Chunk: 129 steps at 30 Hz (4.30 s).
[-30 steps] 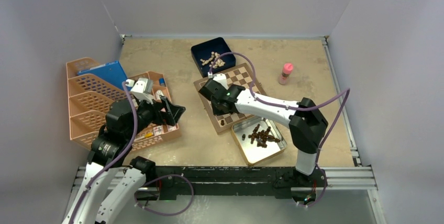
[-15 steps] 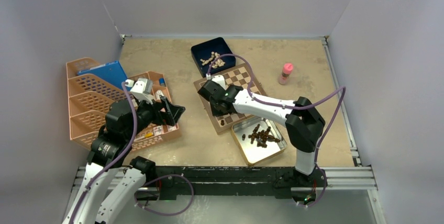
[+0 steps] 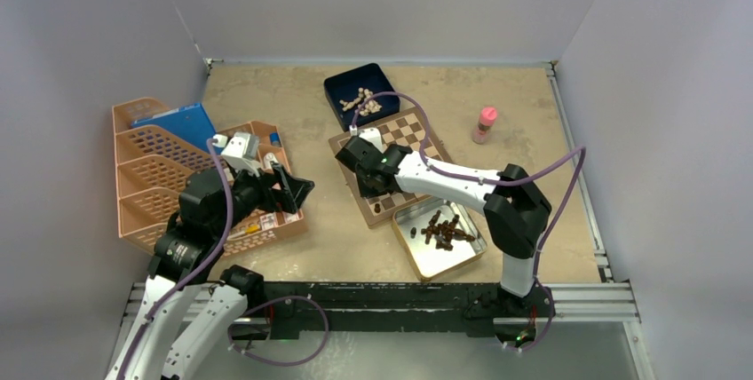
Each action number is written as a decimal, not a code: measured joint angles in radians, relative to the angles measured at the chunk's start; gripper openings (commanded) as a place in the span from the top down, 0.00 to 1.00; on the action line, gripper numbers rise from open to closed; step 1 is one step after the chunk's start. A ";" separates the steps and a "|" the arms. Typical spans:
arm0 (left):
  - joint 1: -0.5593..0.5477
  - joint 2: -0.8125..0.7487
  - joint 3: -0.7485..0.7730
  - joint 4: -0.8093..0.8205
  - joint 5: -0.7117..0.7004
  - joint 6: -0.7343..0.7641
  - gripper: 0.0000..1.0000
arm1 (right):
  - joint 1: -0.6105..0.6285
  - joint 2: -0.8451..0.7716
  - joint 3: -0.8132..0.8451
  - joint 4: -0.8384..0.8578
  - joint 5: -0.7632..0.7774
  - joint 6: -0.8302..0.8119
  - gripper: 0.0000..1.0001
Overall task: Set up the chess pieces on the board
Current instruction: Place the chess piece on the chessboard, then pick up the chess piece from the storage box.
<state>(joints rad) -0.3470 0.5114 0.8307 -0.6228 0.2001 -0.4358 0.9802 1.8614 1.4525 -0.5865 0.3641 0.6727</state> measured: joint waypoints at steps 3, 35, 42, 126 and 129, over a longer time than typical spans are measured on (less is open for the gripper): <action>0.000 0.004 0.000 0.000 0.000 0.000 0.03 | 0.000 0.000 -0.004 0.000 0.000 0.000 0.91; 0.000 0.005 0.000 0.000 -0.019 -0.010 0.03 | 0.000 0.026 -0.028 0.014 -0.036 -0.009 0.87; 0.000 0.007 -0.001 0.000 -0.018 -0.010 0.03 | 0.000 0.028 -0.024 0.013 -0.035 -0.010 0.87; 0.000 0.031 -0.005 0.000 0.008 -0.017 0.03 | -0.019 -0.442 -0.370 -0.002 0.039 0.124 0.62; 0.000 0.034 -0.005 0.000 0.013 -0.016 0.03 | -0.019 -0.463 -0.427 0.003 0.039 0.145 0.63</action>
<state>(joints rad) -0.3470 0.5453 0.8261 -0.6228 0.2131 -0.4522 0.9611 1.3987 1.0252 -0.5835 0.4026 0.8181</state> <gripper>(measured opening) 0.967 0.383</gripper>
